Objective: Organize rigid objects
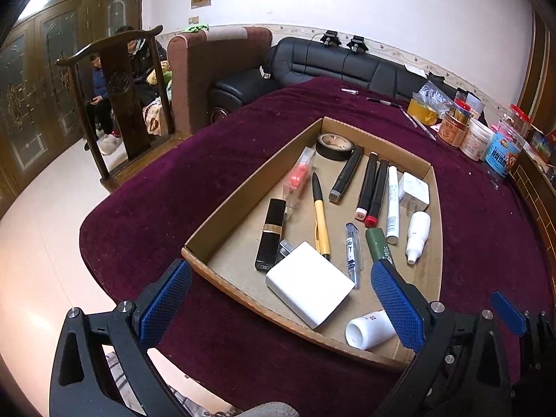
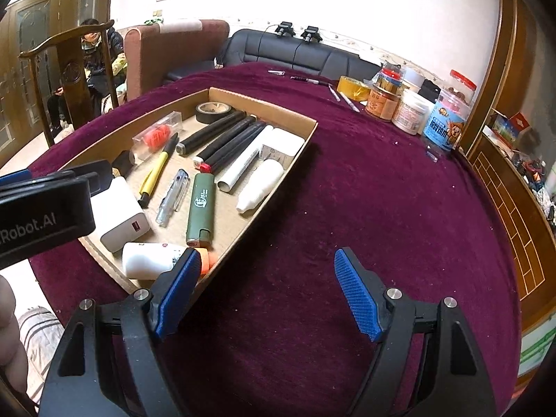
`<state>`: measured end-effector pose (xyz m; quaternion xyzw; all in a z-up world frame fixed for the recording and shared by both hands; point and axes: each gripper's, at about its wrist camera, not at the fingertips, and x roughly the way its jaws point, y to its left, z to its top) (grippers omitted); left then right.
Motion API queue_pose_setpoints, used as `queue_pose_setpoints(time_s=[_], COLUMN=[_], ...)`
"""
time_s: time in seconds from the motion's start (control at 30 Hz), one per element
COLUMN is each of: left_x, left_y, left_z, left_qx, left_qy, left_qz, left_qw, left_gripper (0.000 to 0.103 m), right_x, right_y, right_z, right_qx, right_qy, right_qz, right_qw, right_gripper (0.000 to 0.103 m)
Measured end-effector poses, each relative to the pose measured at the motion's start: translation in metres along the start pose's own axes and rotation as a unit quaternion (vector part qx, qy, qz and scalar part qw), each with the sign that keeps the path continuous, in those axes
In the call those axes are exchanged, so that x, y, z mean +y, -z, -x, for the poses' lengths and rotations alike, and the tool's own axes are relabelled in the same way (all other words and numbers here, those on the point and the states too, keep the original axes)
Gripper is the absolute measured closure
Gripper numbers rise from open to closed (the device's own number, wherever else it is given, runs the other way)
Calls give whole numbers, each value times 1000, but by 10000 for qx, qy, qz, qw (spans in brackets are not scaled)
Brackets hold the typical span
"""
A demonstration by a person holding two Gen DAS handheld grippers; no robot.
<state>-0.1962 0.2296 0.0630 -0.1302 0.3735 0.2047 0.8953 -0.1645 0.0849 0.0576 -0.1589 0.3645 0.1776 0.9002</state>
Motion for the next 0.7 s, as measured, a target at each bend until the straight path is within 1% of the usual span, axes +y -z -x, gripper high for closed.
queue_pose_setpoints(time_s=[0.2,0.57,0.7], left_x=[-4,-12,-22], left_y=[2,2,2], left_z=[-9,-7,-2], left_qx=[231,262,244], left_qy=[71,-114,-115], left_qz=[-32,-56,-154], left_qw=[9997,9996,9995], left_gripper=[1,1,1], right_x=[-3,-13,-26], right_y=[-3,-2,-1], right_z=[-3,-3,-2], right_qx=[51,-5,-45], right_qy=[-6,-163,-224], right_qz=[-66,-191,-348], right_qw=[10000,9997,9991], right_gripper=[24,23,23])
